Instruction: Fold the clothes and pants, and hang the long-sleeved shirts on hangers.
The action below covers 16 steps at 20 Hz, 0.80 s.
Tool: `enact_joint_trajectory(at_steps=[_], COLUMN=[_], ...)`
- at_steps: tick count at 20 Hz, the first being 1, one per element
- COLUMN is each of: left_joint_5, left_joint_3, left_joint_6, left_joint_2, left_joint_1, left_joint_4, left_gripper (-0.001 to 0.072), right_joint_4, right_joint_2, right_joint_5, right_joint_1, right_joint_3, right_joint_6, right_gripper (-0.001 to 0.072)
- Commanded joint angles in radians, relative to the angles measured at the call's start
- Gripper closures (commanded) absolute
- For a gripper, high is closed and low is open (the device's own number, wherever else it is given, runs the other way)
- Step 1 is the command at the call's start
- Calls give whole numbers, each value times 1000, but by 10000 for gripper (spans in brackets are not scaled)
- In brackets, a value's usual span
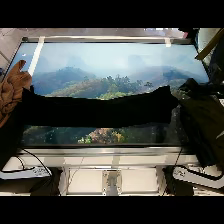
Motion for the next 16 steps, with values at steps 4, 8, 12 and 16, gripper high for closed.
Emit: enact_joint_trajectory(at_steps=[4, 8, 12, 16], left_joint_5=[-159, -51, -15, -16], left_joint_3=[-143, -204, -204, -204], left_joint_6=[8, -16, -23, -23], left_joint_2=[44, 43, 43, 43], left_joint_1=[26, -25, -58, -59], left_joint_4=[136, 136, 137, 137], left_gripper=[11, 11, 10, 10], right_joint_4=[-50, -38, 14, 36], right_joint_2=[12, -111, -310, -443], right_joint_5=[-31, -136, -128, -121], right_joint_1=[53, 119, 172, 205], right_joint_3=[0, 13, 137, 306], right_joint_6=[-30, -53, -123, -153], right_gripper=[226, 226, 226, 228])
